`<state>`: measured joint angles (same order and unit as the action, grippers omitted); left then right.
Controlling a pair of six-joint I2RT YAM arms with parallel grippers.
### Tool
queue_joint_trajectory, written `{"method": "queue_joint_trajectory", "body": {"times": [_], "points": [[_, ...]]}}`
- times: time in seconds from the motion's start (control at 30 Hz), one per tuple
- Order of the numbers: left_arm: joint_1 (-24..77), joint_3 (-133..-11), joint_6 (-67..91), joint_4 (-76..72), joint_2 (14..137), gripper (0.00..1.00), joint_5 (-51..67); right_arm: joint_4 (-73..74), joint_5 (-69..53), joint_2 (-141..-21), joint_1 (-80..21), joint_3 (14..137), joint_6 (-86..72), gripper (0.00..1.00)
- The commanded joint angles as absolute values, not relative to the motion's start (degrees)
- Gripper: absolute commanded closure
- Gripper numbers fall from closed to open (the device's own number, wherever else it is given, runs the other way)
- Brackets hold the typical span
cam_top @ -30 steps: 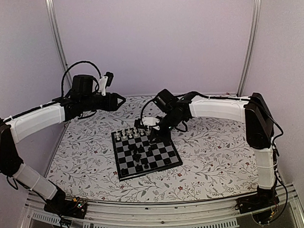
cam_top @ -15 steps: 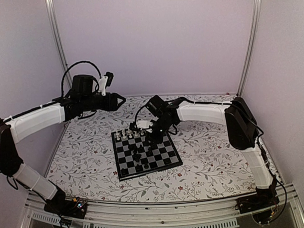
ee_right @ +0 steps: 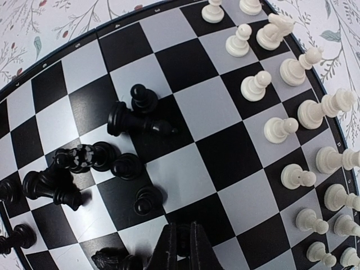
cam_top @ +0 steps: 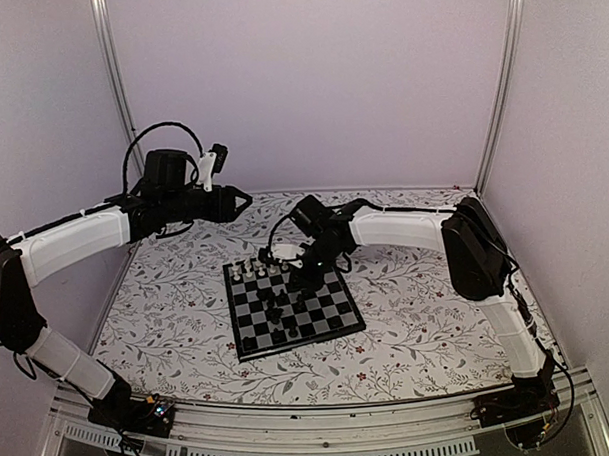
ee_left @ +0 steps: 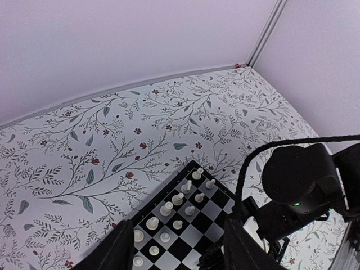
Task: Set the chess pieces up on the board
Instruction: Pick up the chess piece from the chessboard, then place the chess piece on the chessboard.
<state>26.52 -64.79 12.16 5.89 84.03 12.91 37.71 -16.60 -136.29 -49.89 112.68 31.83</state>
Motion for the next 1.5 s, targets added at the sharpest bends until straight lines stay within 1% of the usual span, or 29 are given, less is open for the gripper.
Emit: {"method": "queue_joint_trajectory", "body": {"times": [0.0,0.23,0.53,0.63,0.77,1.47], "points": [[25.8,-65.9,12.5,5.9,83.0,0.44,13.8,37.4,-16.8,-135.8,-49.7,113.7,31.0,0.97],[25.8,-65.9,12.6,5.9,83.1,0.44,14.0,36.9,-15.7,-129.1,-49.6,108.3,31.7,0.99],[25.8,-65.9,12.8,5.8,83.1,0.44,14.5,33.7,-16.8,-116.0,-48.3,90.8,34.0,1.0],[25.8,-65.9,12.8,5.8,83.2,0.44,14.7,33.5,-17.9,-113.3,-48.3,87.1,35.2,1.0],[25.8,-65.9,13.2,5.6,83.5,0.44,15.2,34.1,-19.4,-112.8,-48.3,85.0,36.0,1.0],[25.8,-65.8,12.8,5.7,84.0,0.44,14.7,36.5,-21.3,-118.0,-48.3,85.4,36.6,0.99]]}}
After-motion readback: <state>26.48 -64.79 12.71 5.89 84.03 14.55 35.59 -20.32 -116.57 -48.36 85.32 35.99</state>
